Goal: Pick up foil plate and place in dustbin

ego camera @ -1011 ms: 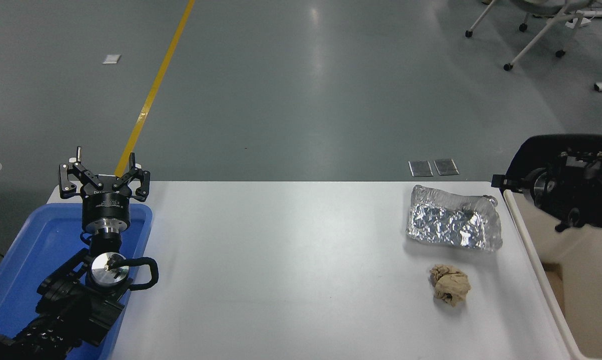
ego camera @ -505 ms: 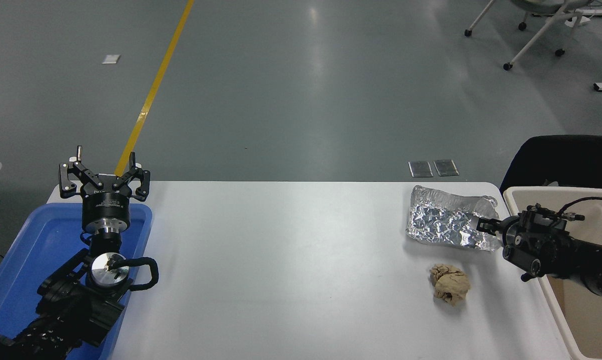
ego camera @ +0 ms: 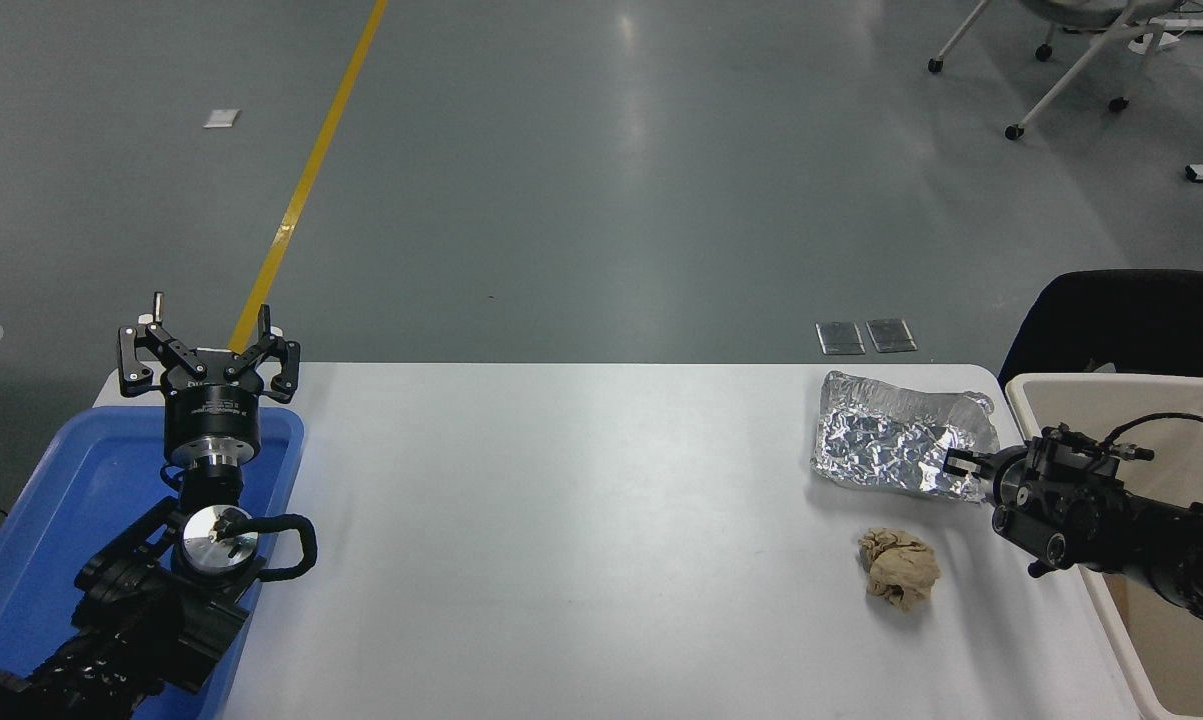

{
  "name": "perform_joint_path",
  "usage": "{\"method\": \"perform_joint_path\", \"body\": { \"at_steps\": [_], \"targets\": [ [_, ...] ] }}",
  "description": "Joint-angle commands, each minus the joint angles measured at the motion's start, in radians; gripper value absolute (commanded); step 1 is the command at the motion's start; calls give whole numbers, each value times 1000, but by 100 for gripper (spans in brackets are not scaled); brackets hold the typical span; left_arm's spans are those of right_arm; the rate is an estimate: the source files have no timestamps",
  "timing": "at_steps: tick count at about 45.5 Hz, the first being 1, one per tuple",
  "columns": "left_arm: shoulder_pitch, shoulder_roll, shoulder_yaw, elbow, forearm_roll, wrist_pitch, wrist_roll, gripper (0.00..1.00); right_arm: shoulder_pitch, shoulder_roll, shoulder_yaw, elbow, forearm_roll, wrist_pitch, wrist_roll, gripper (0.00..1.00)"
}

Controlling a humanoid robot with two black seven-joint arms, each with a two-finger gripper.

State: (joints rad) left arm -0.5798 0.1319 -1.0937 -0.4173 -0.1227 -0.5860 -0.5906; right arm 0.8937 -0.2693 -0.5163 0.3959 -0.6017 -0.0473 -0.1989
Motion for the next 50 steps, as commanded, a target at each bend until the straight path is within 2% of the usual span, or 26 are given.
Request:
{"method": "perform_joint_path", "body": {
  "at_steps": [1,12,26,34,40,50],
  "targets": [
    [0,0,0,0,0,0,0,99,10,-7,1,1,0,24,-4,0],
    [0,0,0,0,0,0,2,99,111,-33,-21,86,7,46,-7,0],
    [0,0,0,0,2,0,2,99,543,-415,-85,566,7,276,-11,0],
    [0,0,0,0,0,0,2,99,826,-544,-110,678,7,503,-11,0],
    [0,0,0,0,0,0,2,99,1008,-576,-119,675,-3,655,-10,0],
    [0,0,0,0,2,0,2,99,1248,-568,-252,675,-9,731,-5,0]
  ]
}}
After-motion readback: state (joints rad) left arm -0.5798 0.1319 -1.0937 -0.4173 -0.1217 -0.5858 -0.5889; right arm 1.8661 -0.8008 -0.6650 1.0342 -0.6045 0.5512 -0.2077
